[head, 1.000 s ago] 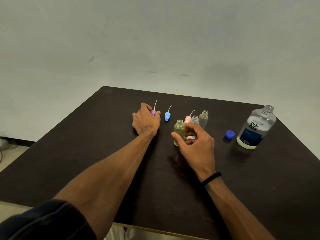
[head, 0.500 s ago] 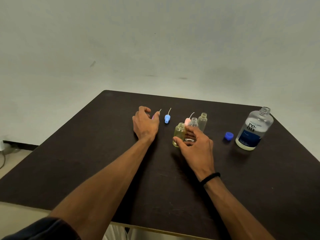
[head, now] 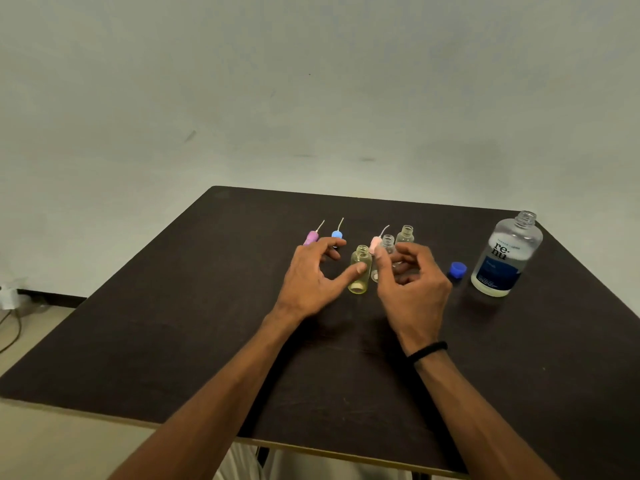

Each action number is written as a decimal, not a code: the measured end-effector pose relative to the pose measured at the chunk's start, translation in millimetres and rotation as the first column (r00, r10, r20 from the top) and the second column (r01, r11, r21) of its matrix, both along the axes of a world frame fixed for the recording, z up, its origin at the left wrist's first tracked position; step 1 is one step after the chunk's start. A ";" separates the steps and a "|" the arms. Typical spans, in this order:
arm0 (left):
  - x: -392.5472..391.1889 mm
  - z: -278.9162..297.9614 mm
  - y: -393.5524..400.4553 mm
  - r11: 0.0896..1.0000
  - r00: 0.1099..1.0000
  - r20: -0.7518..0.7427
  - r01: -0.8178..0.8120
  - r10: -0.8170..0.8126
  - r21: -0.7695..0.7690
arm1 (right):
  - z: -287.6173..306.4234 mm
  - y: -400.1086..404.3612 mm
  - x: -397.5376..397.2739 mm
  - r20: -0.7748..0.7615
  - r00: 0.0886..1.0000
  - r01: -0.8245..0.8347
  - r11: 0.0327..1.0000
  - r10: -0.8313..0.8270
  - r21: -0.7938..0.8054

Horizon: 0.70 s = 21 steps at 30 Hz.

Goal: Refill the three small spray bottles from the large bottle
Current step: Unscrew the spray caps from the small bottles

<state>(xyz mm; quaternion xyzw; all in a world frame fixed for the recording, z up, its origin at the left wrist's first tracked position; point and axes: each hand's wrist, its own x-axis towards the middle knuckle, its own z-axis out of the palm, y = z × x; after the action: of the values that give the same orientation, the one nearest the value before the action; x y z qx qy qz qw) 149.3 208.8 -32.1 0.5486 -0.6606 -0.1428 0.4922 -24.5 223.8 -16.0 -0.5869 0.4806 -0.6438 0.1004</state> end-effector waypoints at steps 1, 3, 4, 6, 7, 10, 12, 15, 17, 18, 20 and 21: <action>-0.2 -1.6 -2.0 0.999 0.999 0.049 0.015 -0.016 0.037 | -0.4 -3.6 -2.9 -0.006 1.000 0.009 1.000 -0.009 0.009; 0.1 -4.5 -5.6 0.996 0.991 0.120 0.045 -0.054 0.077 | -1.5 -9.7 -8.0 -0.027 0.999 -0.016 0.997 0.018 0.074; 0.6 -4.9 -6.9 0.995 0.989 0.133 0.061 -0.072 0.082 | -2.4 -11.8 -9.6 -0.046 0.998 -0.043 0.992 0.049 0.118; 0.6 -2.7 -7.7 0.991 0.984 0.145 0.087 -0.101 0.098 | -2.9 -13.7 -11.0 -0.079 0.990 -0.097 0.973 0.115 0.207; 0.7 -1.3 -7.6 0.989 0.982 0.148 0.099 -0.115 0.110 | -3.0 -13.8 -11.0 -0.081 0.987 -0.119 0.963 0.142 0.241; 1.5 1.1 -7.9 0.980 0.975 0.158 0.129 -0.153 0.149 | -3.3 -13.4 -11.0 -0.067 0.981 -0.155 0.944 0.182 0.292; 2.2 1.9 -8.8 0.978 0.975 0.157 0.134 -0.160 0.162 | -3.4 -14.2 -11.7 -0.051 0.982 -0.156 0.935 0.181 0.317; 2.5 4.1 -9.1 0.974 0.981 0.129 0.119 -0.146 0.193 | -4.0 -17.1 -12.3 -0.020 0.986 -0.146 0.925 0.163 0.352; 2.5 4.4 -10.4 0.973 0.988 0.096 0.101 -0.123 0.205 | -4.7 -19.7 -12.5 -0.007 0.990 -0.131 0.924 0.143 0.359; 2.8 4.3 -11.5 0.974 0.991 0.079 0.092 -0.111 0.206 | -5.2 -20.5 -12.3 -0.006 0.991 -0.126 0.925 0.137 0.358; 2.8 4.7 -13.8 0.976 0.994 0.053 0.079 -0.092 0.204 | -6.1 -21.7 -11.9 -0.012 0.992 -0.115 0.928 0.127 0.353; 3.0 4.1 -15.7 0.976 0.996 0.042 0.071 -0.082 0.204 | -6.3 -21.9 -11.7 -0.015 0.992 -0.112 0.929 0.125 0.352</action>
<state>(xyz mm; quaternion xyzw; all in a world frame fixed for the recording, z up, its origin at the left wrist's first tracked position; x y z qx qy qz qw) 152.4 193.1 -28.0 0.5734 -0.6755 -0.2141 0.4112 -36.2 201.8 -22.4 -0.5993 0.5531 -0.5297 0.2331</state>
